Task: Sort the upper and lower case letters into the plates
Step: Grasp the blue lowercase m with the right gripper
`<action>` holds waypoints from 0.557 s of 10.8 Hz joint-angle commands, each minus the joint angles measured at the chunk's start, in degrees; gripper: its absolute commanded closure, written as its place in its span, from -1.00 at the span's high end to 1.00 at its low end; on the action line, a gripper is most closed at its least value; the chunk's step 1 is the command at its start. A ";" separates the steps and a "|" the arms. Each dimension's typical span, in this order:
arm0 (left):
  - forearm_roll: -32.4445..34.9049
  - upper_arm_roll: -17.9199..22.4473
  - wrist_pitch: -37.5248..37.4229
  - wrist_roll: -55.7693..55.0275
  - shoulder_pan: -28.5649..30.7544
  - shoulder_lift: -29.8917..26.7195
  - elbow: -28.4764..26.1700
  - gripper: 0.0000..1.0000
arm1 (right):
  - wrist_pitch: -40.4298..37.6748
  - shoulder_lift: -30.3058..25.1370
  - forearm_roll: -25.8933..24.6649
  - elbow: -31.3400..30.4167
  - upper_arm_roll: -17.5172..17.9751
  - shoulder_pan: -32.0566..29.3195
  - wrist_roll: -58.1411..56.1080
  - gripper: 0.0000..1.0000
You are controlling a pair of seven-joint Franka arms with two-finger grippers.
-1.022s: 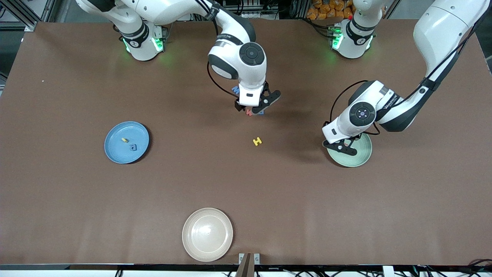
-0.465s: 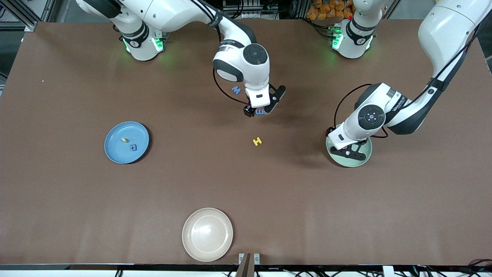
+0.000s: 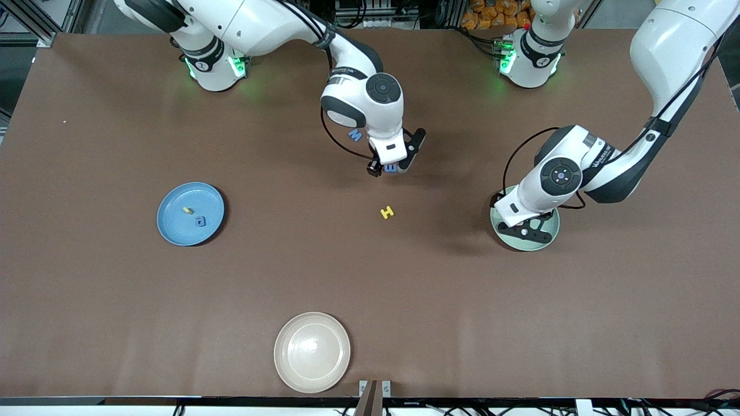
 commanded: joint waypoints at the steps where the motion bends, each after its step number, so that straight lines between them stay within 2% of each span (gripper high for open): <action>1: 1.64 -0.05 -0.17 -1.38 0.36 -0.04 0.28 0.98 | 0.60 0.00 -1.41 -1.71 0.54 -0.75 -0.89 0.26; 2: 1.73 0.30 -0.08 -1.47 -0.16 0.31 0.37 0.98 | 0.78 0.52 -1.67 -1.63 0.54 -0.57 -0.89 0.23; 4: 2.70 1.36 -0.08 -1.38 0.01 0.13 0.45 0.99 | 3.84 1.32 -5.52 -1.55 0.54 -0.05 -2.28 0.08; 5: 2.70 1.36 -0.08 -1.38 0.18 0.13 0.46 0.98 | 4.12 1.41 -9.28 -1.28 0.63 -0.05 -6.47 -0.04; 6: 2.70 1.36 -0.08 -0.86 0.62 0.05 0.46 1.00 | 4.20 1.67 -9.93 -1.19 0.55 -0.05 -8.78 -0.05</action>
